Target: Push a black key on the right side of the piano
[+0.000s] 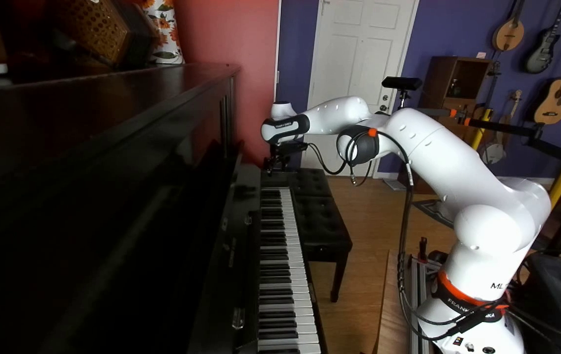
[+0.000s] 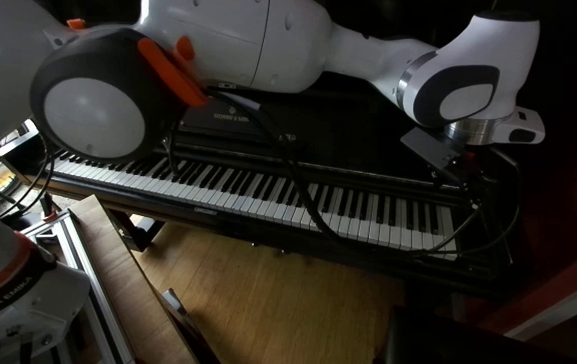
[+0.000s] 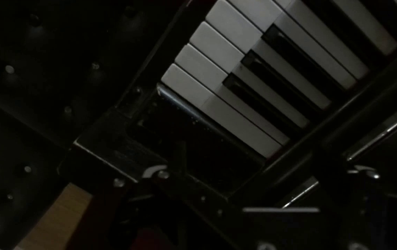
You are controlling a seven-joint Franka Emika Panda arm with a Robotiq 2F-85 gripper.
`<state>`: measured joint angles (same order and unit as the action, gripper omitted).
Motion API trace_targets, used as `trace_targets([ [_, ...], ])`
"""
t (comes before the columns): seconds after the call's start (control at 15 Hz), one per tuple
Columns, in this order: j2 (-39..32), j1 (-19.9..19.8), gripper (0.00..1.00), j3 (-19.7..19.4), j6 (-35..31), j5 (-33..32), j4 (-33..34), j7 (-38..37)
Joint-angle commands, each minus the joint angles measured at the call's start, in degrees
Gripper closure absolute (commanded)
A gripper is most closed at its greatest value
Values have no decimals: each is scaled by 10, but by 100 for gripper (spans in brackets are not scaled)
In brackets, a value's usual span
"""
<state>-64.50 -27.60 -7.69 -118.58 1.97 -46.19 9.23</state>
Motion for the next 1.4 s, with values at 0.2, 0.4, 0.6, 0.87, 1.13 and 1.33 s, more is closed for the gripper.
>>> trace_targets([
  [0.2,69,-3,0,7,12,-6,-60,116],
  [0.4,106,2,0,4,25,-8,-98,154],
  [0.6,150,6,0,4,36,-5,-149,179],
  [0.87,216,17,0,0,30,-8,-234,189],
  [1.13,273,25,0,-1,23,-11,-312,192],
  [1.33,303,31,0,-4,18,-14,-359,185],
])
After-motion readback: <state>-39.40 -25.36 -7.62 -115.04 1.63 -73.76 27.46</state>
